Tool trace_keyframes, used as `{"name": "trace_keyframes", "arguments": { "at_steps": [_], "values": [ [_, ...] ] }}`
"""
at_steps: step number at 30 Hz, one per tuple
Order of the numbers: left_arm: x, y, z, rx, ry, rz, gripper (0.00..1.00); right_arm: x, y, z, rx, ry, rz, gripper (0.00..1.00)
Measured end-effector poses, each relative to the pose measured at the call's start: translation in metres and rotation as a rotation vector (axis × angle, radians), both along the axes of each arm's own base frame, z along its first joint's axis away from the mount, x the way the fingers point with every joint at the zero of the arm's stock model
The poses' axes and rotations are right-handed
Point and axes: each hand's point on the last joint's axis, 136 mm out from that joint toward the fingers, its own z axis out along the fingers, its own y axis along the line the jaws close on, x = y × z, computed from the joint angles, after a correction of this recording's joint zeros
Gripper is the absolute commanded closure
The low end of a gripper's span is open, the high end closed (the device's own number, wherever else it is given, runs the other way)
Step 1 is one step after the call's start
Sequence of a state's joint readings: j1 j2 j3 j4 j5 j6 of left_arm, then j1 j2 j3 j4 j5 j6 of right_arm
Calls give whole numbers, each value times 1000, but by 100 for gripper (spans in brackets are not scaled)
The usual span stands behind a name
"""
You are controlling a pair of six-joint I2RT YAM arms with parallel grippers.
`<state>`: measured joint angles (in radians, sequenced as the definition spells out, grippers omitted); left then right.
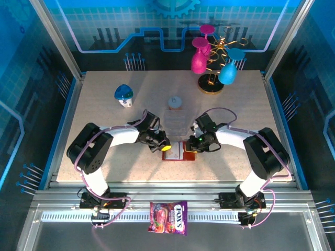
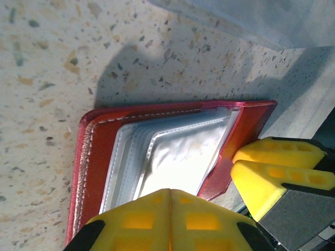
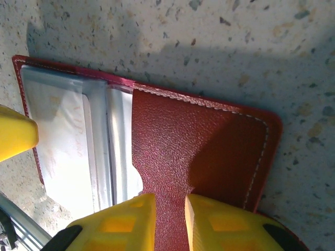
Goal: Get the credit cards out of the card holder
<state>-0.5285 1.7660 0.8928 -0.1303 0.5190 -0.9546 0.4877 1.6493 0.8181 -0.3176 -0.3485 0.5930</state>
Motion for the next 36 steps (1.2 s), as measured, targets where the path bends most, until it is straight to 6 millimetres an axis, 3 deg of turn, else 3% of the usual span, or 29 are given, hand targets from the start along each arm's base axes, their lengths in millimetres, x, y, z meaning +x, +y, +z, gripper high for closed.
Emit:
{"name": "trace_keyframes", "arguments": {
  "at_steps": [8, 15, 22, 36],
  "values": [
    [-2, 1, -1, 0, 11, 11, 92, 2, 0, 3, 9, -11, -3, 76],
    [0, 0, 8, -11, -11, 7, 93, 6, 11, 34, 109, -25, -60, 76],
    [-3, -5, 13, -17, -22, -12, 93, 6, 30, 47, 203, 12, -92, 76],
    [-9, -6, 10, 2, -25, -34, 95, -3, 48, 25, 236, 112, -67, 73]
  ]
}}
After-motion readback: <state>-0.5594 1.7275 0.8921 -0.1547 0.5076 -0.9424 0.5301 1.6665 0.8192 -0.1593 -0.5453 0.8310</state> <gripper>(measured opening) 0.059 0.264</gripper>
